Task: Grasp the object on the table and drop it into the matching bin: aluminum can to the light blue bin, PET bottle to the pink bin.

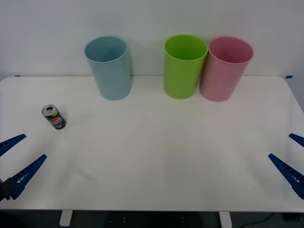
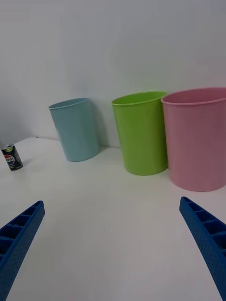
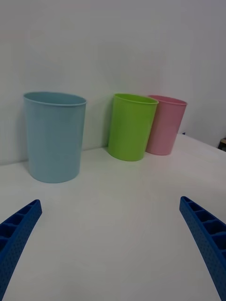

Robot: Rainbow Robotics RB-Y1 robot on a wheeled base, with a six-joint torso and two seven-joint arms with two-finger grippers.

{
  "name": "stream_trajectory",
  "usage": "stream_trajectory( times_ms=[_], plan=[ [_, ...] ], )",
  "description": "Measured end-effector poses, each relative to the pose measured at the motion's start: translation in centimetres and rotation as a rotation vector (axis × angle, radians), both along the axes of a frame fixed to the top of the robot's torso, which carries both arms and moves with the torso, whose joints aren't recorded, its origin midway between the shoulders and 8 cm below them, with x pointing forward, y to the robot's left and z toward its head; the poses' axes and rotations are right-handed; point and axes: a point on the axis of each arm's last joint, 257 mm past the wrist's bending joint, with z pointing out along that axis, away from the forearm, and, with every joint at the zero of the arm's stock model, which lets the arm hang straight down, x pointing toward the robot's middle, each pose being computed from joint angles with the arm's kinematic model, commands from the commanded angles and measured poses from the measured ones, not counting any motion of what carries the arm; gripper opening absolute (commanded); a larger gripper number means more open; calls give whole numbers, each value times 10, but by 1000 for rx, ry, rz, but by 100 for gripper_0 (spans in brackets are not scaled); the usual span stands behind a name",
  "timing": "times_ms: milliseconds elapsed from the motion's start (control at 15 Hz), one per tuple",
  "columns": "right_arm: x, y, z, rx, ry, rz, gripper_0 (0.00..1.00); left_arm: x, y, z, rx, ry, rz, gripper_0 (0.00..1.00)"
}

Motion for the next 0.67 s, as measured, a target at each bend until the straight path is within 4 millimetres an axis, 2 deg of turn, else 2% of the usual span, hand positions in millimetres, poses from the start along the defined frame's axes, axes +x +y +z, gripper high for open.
stream_trajectory(
  times_ms=[133,333,667],
  plan=[
    [0,0,0,0,0,0,100,0,0,0,0,0,0,100],
    [0,0,0,0,0,0,100,-4,1,-17,-37,34,22,100],
    [0,0,0,0,0,0,100,-3,1,-19,-29,28,26,100]
  ],
)
